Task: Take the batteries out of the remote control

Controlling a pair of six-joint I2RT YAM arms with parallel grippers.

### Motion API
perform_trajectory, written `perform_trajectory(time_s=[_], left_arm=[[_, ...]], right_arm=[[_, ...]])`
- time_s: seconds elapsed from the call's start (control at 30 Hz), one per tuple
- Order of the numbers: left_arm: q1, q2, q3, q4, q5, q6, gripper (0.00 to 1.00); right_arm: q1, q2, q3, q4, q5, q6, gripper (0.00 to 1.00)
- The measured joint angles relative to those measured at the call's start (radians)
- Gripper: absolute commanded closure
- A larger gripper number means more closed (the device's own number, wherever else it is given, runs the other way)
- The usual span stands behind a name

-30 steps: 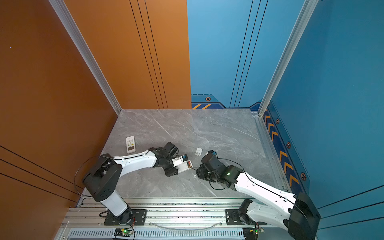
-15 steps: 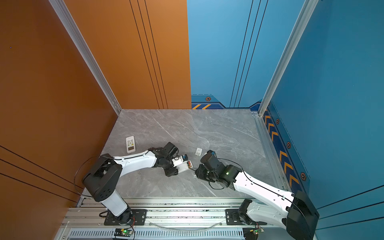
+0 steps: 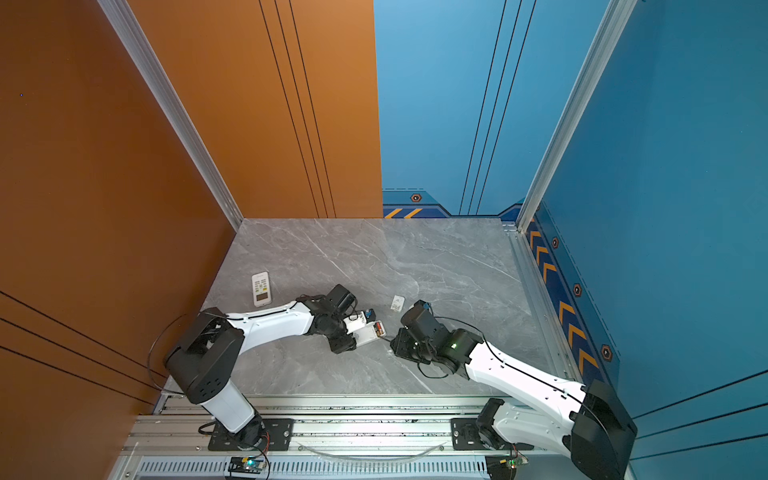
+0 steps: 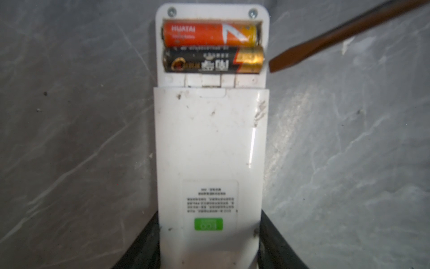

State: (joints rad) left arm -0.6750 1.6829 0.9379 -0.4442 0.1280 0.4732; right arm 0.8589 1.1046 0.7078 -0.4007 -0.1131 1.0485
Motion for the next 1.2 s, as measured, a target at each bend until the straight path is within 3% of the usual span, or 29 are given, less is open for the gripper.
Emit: perform_trajectory(time_s=[1.2], left_arm=[[-0.020,-0.031,-0.038,0.037,-0.016,-0.001,0.89]], right_arm=[[-0.028,0.019,-0.011,0.033,-0.014,0.026,1.00]])
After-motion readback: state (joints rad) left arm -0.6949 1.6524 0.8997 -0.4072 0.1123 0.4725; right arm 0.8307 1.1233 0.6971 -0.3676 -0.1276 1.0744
